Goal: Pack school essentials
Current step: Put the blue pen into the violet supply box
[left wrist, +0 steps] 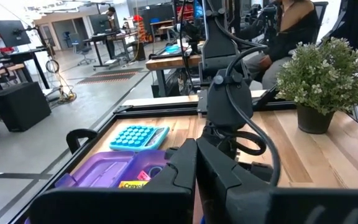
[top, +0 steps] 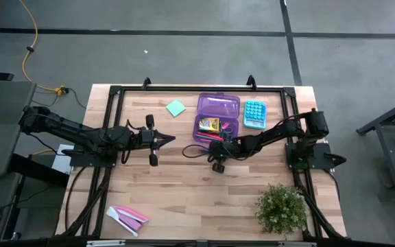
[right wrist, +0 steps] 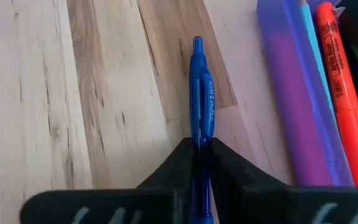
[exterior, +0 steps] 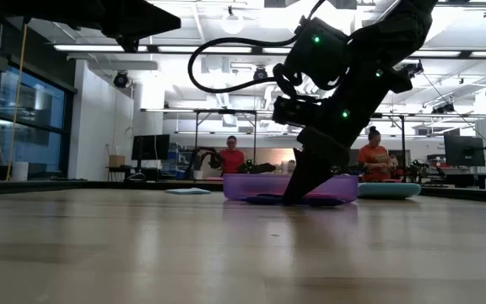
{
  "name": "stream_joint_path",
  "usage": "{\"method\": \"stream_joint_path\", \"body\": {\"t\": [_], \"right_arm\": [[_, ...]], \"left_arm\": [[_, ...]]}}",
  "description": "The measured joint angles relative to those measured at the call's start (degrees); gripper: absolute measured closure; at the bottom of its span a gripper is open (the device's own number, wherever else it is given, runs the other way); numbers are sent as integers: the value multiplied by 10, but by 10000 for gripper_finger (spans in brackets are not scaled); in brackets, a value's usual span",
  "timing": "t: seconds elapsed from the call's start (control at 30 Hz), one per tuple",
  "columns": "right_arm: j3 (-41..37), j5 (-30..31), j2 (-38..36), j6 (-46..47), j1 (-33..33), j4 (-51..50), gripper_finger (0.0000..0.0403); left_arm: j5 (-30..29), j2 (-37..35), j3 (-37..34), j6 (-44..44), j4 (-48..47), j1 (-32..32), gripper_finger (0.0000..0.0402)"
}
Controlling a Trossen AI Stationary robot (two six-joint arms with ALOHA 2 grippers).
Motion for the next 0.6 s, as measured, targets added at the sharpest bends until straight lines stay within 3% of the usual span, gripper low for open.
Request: {"method": "stream_joint_path", "body": {"t": [0.2, 0.33, 0.43, 0.6], "right_arm": [[-8, 53, -44, -10, 24, -55, 396], [-45, 89, -86, 12, 45, -12, 399], [-111, 90, -117, 30, 62, 104, 400], [-208, 90, -139, 13, 80, 418, 401]], "left_arm": [[0, 0, 0, 4, -1, 0, 401], [0, -3, 0, 4, -6, -7, 401], [0, -12, 0, 4, -4, -15, 401], [0, -28, 0, 3, -4, -26, 401]]}}
